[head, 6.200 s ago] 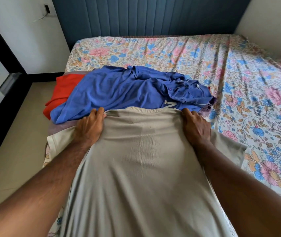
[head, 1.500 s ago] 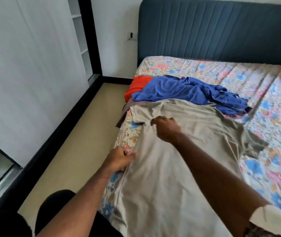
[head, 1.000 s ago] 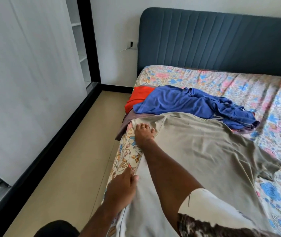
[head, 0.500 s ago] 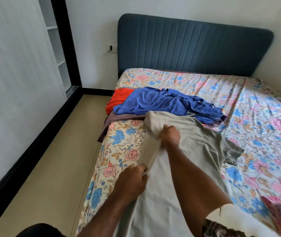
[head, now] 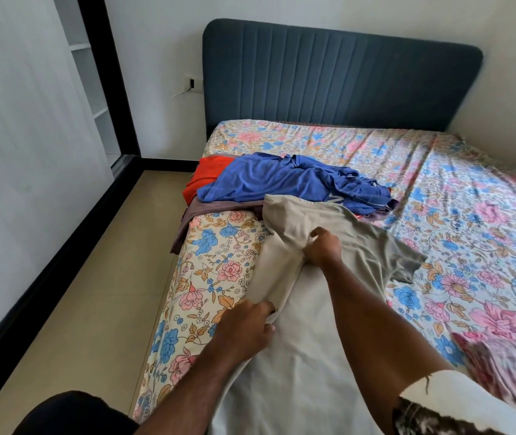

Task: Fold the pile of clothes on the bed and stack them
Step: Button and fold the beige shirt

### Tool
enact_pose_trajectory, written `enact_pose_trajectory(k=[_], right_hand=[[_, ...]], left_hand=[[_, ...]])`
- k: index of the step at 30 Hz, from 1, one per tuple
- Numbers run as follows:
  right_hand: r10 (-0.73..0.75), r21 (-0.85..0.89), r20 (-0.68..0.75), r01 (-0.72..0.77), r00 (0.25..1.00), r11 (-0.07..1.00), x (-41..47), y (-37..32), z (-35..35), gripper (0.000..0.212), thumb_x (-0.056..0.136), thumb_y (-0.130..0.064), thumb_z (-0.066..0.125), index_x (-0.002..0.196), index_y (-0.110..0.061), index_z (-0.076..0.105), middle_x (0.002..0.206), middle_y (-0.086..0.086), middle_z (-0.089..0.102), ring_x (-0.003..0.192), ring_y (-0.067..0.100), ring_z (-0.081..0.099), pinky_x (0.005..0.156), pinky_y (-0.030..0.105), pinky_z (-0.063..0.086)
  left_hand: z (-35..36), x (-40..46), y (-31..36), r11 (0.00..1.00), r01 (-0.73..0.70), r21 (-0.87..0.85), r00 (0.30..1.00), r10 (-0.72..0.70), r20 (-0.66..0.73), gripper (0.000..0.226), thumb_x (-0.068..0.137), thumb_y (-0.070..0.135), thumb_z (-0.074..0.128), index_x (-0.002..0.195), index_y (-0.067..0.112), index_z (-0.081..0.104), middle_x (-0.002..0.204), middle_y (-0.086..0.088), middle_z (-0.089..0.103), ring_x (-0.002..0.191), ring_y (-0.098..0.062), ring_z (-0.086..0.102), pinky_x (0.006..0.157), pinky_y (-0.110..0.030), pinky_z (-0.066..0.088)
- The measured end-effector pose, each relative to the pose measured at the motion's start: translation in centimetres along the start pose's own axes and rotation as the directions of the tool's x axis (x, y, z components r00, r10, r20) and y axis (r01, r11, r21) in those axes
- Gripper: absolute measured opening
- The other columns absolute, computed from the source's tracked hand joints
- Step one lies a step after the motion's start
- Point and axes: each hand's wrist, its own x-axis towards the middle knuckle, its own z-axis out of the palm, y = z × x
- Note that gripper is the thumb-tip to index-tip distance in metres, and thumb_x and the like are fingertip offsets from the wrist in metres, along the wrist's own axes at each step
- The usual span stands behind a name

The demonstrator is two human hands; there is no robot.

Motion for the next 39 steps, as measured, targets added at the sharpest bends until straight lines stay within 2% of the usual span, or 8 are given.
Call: enact_pose_trajectory(k=[3, 13, 19, 22, 26, 31, 34, 39], right_hand=[[-0.029, -0.090, 0.037, 0.032, 0.999, 0.995, -0.4, 0.2, 0.0, 0.065, 0.078, -0.034, 0.077, 0.136, -0.019, 0.050, 0.134, 0.014, 0.053, 0.126, 0.037, 0.052, 0.099, 0.046, 0.049], [-0.332, -0.274, 0.221, 0.385, 0.917, 0.881, 6.2, -6.6, -0.2, 0.067, 0.098, -0.058, 0.051, 0.154, -0.024, 0.037, 0.161, 0.006, 0.037, 0.150, 0.027, 0.029, 0.118, 0.060, 0.020], [-0.354, -0.390, 0.314, 0.459, 0.881, 0.798, 9.3, -8.4, 2.4, 0.021, 0.097, -0.039, 0.055, 0.094, -0.022, 0.066, 0.120, 0.011, 0.068, 0.110, 0.034, 0.062, 0.104, 0.059, 0.044], [-0.410, -0.306, 0.123, 0.427, 0.904, 0.851, 9.6, -8.6, 3.0, 0.022, 0.099, -0.039, 0.054, 0.114, -0.031, 0.068, 0.120, 0.009, 0.067, 0.115, 0.036, 0.062, 0.106, 0.058, 0.038], [-0.353, -0.402, 0.167, 0.390, 0.921, 0.828, 9.6, -6.7, 3.3, 0.051, 0.094, -0.063, 0.055, 0.136, -0.035, 0.050, 0.145, 0.005, 0.053, 0.135, 0.032, 0.049, 0.111, 0.071, 0.020], [0.017, -0.119, -0.241, -0.047, 0.970, 0.992, 4.3, -1.9, 1.5, 0.087, 0.086, -0.081, 0.041, 0.144, -0.017, 0.041, 0.147, 0.015, 0.046, 0.134, 0.036, 0.046, 0.104, 0.058, 0.036], [0.158, -0.147, -0.163, -0.182, 0.974, 0.972, 1.0, -0.1, 1.4, 0.089, 0.088, -0.081, 0.029, 0.137, -0.012, 0.055, 0.136, 0.017, 0.058, 0.126, 0.038, 0.054, 0.101, 0.055, 0.040], [-0.028, -0.244, -0.020, 0.022, 0.999, 0.969, -1.2, -1.4, 2.0, 0.047, 0.095, -0.037, 0.049, 0.134, -0.011, 0.058, 0.135, 0.016, 0.056, 0.126, 0.038, 0.054, 0.100, 0.050, 0.044]], left_hand=[[0.3, -0.4, 0.2, 1.000, -0.009, 0.016, 1.000, 0.009, 0.007, 0.035, 0.099, 0.039, 0.056, 0.132, 0.027, 0.056, 0.118, -0.009, 0.065, 0.110, -0.027, 0.064, 0.089, -0.031, 0.048], [1.4, 0.2, -1.4, 0.999, -0.041, -0.025, 0.999, 0.041, 0.023, 0.046, 0.094, 0.045, 0.060, 0.138, 0.038, 0.050, 0.115, -0.005, 0.068, 0.111, -0.024, 0.062, 0.094, -0.029, 0.047], [1.4, 0.1, -1.4, 0.992, -0.108, 0.059, 0.992, 0.104, 0.073, 0.044, 0.101, 0.043, 0.049, 0.144, 0.034, 0.047, 0.116, -0.012, 0.069, 0.110, -0.028, 0.064, 0.094, -0.032, 0.048], [1.5, -0.2, -1.0, 0.984, -0.147, 0.104, 0.987, 0.140, 0.073, 0.047, 0.104, 0.041, 0.044, 0.150, 0.032, 0.041, 0.117, -0.010, 0.071, 0.107, -0.026, 0.068, 0.094, -0.032, 0.050], [1.5, -0.3, -0.7, 0.976, -0.161, 0.145, 0.985, 0.151, 0.080, 0.046, 0.104, 0.040, 0.040, 0.150, 0.030, 0.039, 0.115, -0.007, 0.071, 0.104, -0.026, 0.068, 0.092, -0.034, 0.051], [1.3, -0.8, -0.1, 0.986, -0.110, 0.122, 0.992, 0.101, 0.080, 0.039, 0.103, 0.037, 0.039, 0.142, 0.032, 0.044, 0.116, -0.005, 0.070, 0.106, -0.028, 0.067, 0.091, -0.038, 0.051], [1.2, -1.0, 0.4, 0.992, -0.080, 0.098, 0.996, 0.075, 0.055, 0.039, 0.103, 0.036, 0.039, 0.141, 0.033, 0.047, 0.117, -0.003, 0.070, 0.105, -0.026, 0.067, 0.091, -0.037, 0.052], [1.1, -1.2, 0.7, 0.994, -0.057, 0.092, 0.998, 0.056, 0.021, 0.037, 0.104, 0.035, 0.042, 0.140, 0.034, 0.047, 0.116, -0.004, 0.070, 0.103, -0.024, 0.068, 0.084, -0.034, 0.053]])
